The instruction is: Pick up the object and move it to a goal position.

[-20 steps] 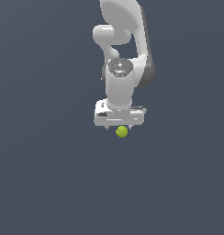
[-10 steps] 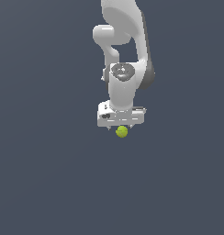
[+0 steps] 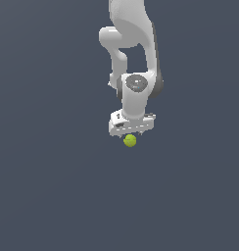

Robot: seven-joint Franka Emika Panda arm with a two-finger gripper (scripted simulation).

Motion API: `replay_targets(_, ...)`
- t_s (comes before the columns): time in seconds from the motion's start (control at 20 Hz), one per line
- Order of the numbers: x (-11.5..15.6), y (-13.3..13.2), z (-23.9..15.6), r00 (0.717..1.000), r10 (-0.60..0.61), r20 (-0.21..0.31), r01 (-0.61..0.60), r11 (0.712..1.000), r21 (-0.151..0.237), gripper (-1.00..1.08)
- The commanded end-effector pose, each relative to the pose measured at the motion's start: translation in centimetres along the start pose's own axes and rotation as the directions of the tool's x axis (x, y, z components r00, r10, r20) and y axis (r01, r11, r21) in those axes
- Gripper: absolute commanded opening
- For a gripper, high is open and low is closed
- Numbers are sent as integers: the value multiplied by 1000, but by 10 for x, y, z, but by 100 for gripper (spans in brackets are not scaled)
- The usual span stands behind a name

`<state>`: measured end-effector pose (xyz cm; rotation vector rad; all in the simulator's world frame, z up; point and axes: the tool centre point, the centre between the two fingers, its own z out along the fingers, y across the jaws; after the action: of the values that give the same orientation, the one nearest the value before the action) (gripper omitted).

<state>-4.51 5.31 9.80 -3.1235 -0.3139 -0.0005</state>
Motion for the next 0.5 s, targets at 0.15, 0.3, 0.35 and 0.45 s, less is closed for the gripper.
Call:
replay_targets(0.15,-6,-4,7,1000,-24,1,24,1000,-2,100)
replay_targets(0.3,-5,-3,7,1000,-20,1,20,1000,-2,100)
replay_targets(0.35,-5,-3,9,1000,-20,1,20,1000,-2,100)
replay_targets(0.45,-6,-4,14,1000,-21,1,21,1000,-2,100)
